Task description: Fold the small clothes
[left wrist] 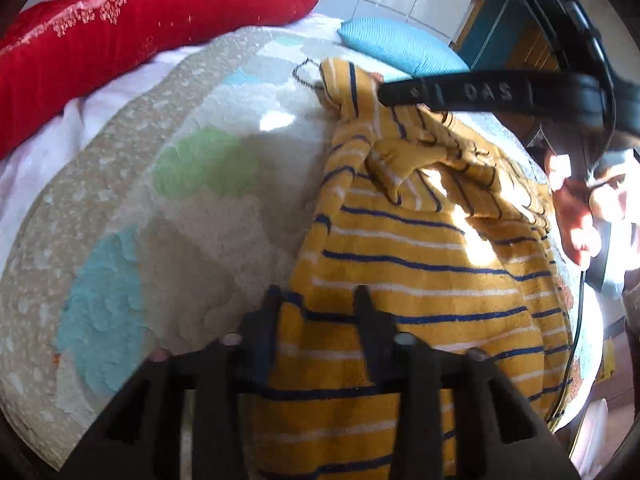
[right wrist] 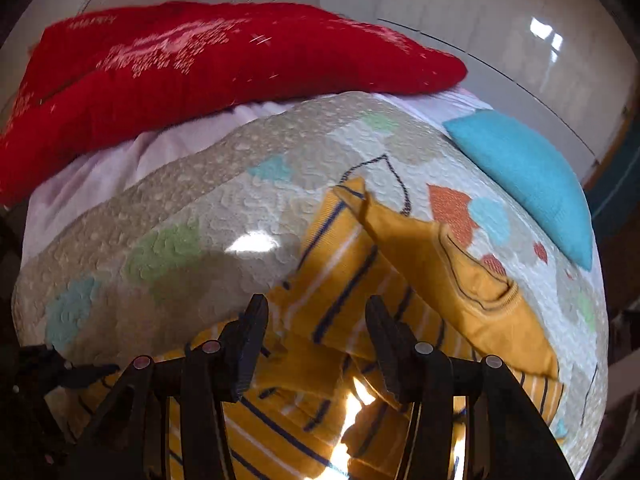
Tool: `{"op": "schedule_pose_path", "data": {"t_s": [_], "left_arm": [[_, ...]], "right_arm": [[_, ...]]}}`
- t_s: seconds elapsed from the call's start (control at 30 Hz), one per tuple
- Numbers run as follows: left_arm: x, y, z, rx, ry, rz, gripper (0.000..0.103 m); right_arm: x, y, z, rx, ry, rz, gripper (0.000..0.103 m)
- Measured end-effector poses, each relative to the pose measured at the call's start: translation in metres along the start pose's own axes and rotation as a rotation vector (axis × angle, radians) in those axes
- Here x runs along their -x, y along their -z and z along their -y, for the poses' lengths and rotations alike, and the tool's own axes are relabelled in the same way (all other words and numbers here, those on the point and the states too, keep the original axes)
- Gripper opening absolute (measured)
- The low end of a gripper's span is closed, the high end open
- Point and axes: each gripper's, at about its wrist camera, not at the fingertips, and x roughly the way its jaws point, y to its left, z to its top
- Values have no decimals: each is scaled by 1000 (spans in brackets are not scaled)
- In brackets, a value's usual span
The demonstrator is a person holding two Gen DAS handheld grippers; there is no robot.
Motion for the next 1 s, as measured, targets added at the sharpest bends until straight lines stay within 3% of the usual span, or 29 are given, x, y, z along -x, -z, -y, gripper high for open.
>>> {"op": "schedule_pose_path", "data": {"t_s": [0.13, 0.17, 0.2, 0.23, 0.33, 0.5, 0.57, 0.6, 0.63, 0.7, 0.9, 1.0], "left_arm": [[0, 7, -3, 6, 13, 38, 22], [0, 9, -4, 5, 16, 43, 22], [-1, 10, -6, 6, 19, 47, 22], [0, 12, -6, 5, 19, 53, 22], [-1, 16, -5, -5, 13, 69, 22], [-1, 18, -1, -18, 8, 78, 22], [-1, 17, -1, -16, 13, 78, 22], [0, 18, 0, -15, 17, 79, 22], [-1, 17, -1, -13, 19, 80, 22], [-1, 18, 0, -9, 21, 86, 22], [-1, 22, 5, -27, -3, 110, 25], [-1, 25, 11, -64, -24, 125, 28]], "right_arm": [[-49, -16, -21, 168, 116, -82, 54], [-61, -18, -20, 176, 109, -121, 48], [-72, -19, -18, 176, 108, -165, 9], [-82, -21, -17, 177, 105, -195, 7], [-90, -40, -7, 127, 108, -169, 6], [-81, -76, 20, -67, 96, -59, 10], [-69, -77, 34, -121, 70, -54, 22], [-60, -74, 41, -134, 77, -45, 34], [-49, -67, 48, -144, 98, -37, 43], [-26, -46, 68, -174, 129, -31, 50], [19, 43, 147, -344, 246, -121, 51], [36, 89, 185, -512, 209, -133, 53]]}}
